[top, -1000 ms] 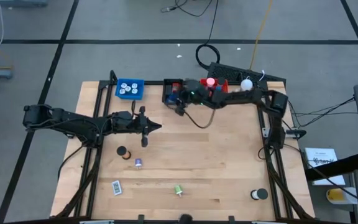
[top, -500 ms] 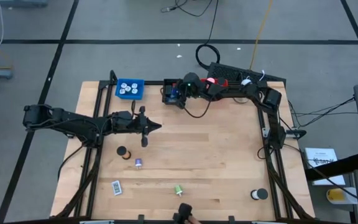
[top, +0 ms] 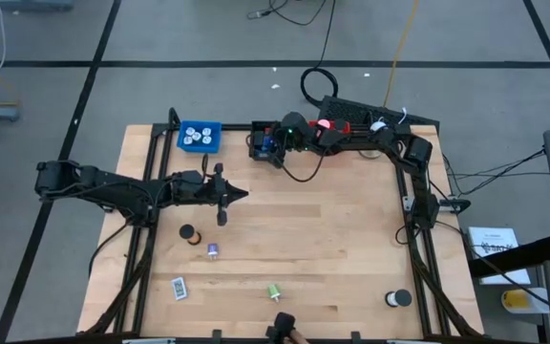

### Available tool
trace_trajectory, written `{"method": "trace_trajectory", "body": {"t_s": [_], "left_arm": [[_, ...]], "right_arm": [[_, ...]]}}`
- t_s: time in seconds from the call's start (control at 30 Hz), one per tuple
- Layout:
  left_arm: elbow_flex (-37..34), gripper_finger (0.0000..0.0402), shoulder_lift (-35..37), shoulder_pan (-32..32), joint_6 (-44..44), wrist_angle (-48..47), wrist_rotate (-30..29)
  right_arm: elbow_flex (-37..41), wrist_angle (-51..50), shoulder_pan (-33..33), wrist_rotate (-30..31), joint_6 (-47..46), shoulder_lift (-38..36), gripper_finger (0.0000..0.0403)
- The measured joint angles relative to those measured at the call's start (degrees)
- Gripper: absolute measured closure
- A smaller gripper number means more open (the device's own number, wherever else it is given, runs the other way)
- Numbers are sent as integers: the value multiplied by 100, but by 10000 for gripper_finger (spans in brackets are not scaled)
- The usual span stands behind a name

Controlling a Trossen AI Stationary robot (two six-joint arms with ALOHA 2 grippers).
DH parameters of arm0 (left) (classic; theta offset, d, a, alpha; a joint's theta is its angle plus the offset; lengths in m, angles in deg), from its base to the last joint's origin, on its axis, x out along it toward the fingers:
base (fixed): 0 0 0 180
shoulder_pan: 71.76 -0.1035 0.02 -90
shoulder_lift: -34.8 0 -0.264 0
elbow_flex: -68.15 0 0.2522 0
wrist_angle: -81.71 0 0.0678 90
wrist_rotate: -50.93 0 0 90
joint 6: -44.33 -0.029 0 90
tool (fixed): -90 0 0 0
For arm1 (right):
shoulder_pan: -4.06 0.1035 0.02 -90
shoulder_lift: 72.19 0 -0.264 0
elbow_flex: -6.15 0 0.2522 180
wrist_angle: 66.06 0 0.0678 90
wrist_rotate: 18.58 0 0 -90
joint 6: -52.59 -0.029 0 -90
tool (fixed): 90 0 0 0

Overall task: Pick & Place Office items
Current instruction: Put the blue digital clock into the black bin, then put the bottom black hourglass into the red bin

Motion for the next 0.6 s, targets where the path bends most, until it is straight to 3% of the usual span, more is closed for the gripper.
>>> {"method": "trace_trajectory", "body": {"t_s": [0.17, 0.3, 0.43, 0.6], "left_arm": [[0, 378, 0, 0, 0, -1, -2], [0, 378, 1, 0, 2, 126, -1], [0, 378, 2, 0, 308, 257, 6], [0, 378, 1, 0, 585, 477, 7]], "right_arm": [[1, -4, 24, 27, 44, 0, 178], [5, -479, 146, 451, 324, -325, 196], [380, -618, 391, 469, 355, -1089, 256], [1720, -115, 879, 466, 37, -2216, 362]]}}
